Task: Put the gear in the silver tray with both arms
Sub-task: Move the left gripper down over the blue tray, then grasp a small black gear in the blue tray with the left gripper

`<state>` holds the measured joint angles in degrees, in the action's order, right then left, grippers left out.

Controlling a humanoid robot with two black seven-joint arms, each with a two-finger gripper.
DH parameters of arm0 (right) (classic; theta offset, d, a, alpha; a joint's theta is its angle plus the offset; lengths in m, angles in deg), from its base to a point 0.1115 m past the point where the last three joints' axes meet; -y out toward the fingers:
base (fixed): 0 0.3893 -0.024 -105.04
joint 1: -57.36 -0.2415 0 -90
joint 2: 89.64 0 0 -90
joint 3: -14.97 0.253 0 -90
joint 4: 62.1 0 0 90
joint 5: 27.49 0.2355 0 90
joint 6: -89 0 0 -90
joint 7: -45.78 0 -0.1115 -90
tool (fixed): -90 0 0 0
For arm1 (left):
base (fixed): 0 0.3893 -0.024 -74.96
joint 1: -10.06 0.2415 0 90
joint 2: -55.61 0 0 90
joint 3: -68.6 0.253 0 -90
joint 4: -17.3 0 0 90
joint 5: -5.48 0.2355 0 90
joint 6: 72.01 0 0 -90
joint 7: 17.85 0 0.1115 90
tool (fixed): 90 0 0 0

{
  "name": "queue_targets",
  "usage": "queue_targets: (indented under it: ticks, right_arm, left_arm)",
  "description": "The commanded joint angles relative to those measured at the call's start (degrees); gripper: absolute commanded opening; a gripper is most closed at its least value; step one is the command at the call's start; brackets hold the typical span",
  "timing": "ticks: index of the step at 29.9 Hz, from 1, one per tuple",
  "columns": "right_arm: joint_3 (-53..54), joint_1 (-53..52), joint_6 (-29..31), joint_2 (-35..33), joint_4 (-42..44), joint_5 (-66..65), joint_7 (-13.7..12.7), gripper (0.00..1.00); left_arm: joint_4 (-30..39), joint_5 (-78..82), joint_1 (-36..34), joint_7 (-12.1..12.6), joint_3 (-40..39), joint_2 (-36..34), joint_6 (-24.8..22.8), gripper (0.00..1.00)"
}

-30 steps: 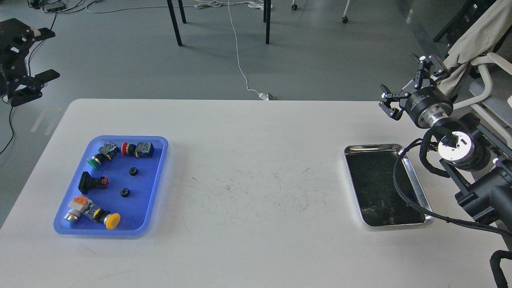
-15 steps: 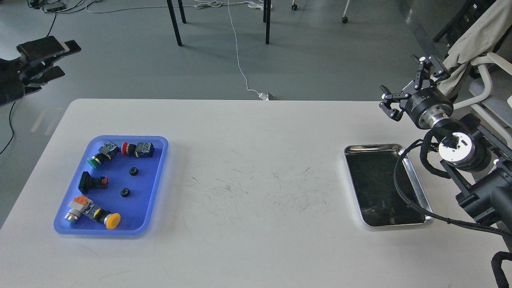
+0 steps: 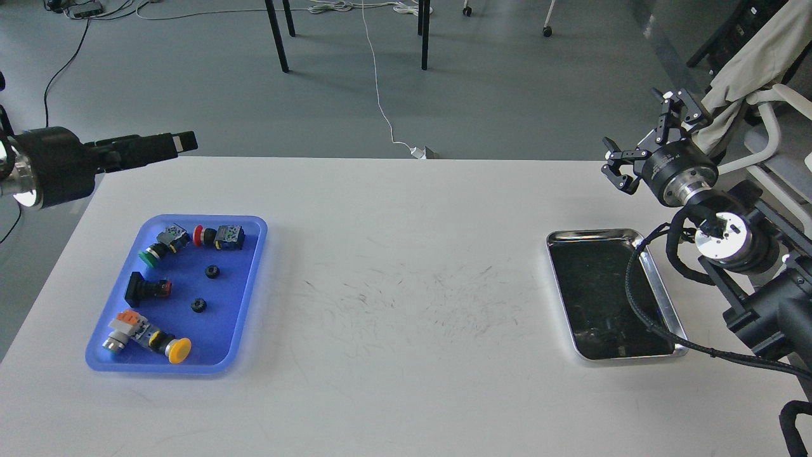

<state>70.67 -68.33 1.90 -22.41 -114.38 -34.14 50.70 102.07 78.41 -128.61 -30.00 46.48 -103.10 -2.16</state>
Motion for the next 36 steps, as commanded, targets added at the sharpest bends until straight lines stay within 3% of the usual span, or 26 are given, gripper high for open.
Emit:
queue_targets:
  ticks: [1, 7, 18, 21, 30, 36]
  right_arm:
    - [-0.1, 0.0, 0.0, 0.0, 0.0, -0.6, 0.0, 0.99]
    - [-0.9, -0.1, -0.1, -0.5, -0.2, -0.8, 0.0, 0.99]
    - [-1.0, 0.0, -0.1, -2.5, -1.3, -0.8, 0.0, 0.99]
    - [-1.0, 0.5, -0.1, -3.0, -2.2, -0.8, 0.0, 0.99]
    - [-1.0, 0.8, -0.1, -3.2, -2.5, -0.8, 0.0, 0.99]
    - [-1.0, 0.8, -0.2, -3.8, -2.6, -0.8, 0.0, 0.99]
  left_arm:
    - [2.1, 2.5, 0.0, -2.3, 0.8, 0.5, -3.2, 0.94]
    - [1.2, 12.5, 0.1, -4.4, 1.8, 2.4, -3.2, 0.91]
    - [-3.5, 19.2, 0.8, -4.5, 8.8, 6.5, 0.1, 0.90]
    - [-6.7, 22.9, 0.9, -4.7, 9.1, 8.1, 1.9, 0.87]
    - [-8.0, 28.1, 4.0, -5.2, 11.3, 11.6, 4.7, 0.87]
    - [-13.7, 28.2, 4.5, -5.2, 11.6, 14.8, 6.6, 0.87]
